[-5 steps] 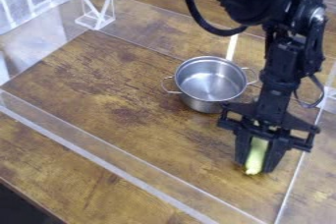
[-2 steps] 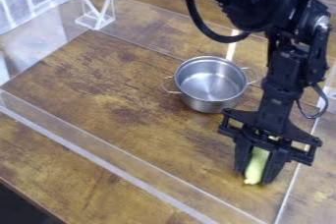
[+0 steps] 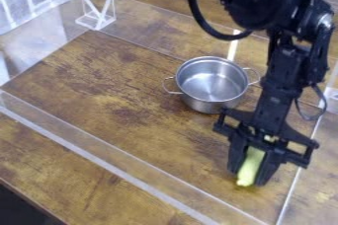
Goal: Move the green spoon to the left
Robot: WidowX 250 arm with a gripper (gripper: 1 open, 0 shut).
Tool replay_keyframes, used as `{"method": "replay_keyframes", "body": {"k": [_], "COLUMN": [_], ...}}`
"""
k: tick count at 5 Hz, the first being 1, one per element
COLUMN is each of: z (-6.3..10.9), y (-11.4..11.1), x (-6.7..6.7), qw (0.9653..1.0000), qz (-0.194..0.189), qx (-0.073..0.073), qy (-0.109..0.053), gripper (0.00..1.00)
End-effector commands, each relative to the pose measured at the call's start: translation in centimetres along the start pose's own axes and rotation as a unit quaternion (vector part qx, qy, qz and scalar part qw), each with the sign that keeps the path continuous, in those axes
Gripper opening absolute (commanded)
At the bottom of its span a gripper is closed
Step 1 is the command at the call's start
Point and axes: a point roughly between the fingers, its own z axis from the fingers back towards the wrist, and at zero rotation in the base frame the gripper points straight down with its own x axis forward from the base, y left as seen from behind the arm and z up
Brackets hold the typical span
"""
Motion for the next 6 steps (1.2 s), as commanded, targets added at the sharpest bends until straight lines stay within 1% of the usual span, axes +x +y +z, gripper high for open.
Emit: {"method": "replay_keyframes", "body": {"k": [1, 2, 3, 4, 5, 6], "z": [6.0, 8.9, 12.0, 13.0, 10.9, 10.5], "y": [0.2, 0.7, 1.4, 3.0, 7.0, 11.9], "x": [0.1, 0.0, -0.3, -1.3, -1.7, -1.1], "qw": [0.997, 0.9936, 0.9878, 0.9839, 0.9789, 0.9754], "qz": [0.037, 0.073, 0.111, 0.122, 0.149, 0.164], "qx": [-0.028, -0.035, -0.043, -0.052, -0.056, -0.065], "qy": [-0.062, -0.079, -0.101, -0.12, -0.129, -0.132], "gripper": [0.0, 0.0, 0.0, 0.0, 0.0, 0.0]}}
